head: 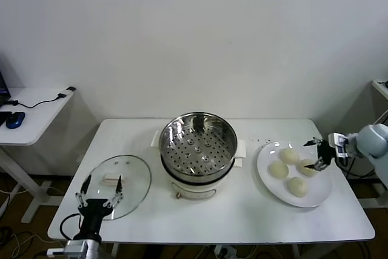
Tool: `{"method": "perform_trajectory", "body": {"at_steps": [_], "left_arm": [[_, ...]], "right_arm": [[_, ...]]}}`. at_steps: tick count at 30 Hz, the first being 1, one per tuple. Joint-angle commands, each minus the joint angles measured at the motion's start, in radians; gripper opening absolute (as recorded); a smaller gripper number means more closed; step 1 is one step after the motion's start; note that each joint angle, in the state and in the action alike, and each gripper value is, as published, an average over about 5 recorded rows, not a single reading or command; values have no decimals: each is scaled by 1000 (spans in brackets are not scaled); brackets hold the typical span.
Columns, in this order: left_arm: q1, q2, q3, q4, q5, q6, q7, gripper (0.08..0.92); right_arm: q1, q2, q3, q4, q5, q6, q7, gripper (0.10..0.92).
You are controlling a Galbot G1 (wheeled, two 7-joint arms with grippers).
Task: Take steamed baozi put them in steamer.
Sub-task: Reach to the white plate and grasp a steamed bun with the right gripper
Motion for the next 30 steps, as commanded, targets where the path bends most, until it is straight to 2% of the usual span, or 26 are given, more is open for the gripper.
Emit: {"method": "perform_trajectory", "body": {"at_steps": [1, 9, 30], "left_arm": [[-1, 2, -5, 5, -3, 7, -1, 823], [-12, 2, -7, 9, 0, 18, -2, 823], [-16, 0, -8, 32, 8, 30, -9, 823]], "right_arm": [[408, 199, -439, -340, -100, 62, -129, 823], [361, 294, -426, -448, -107, 56, -119, 823], [247, 453, -147, -617, -338, 112, -59, 823]]}}
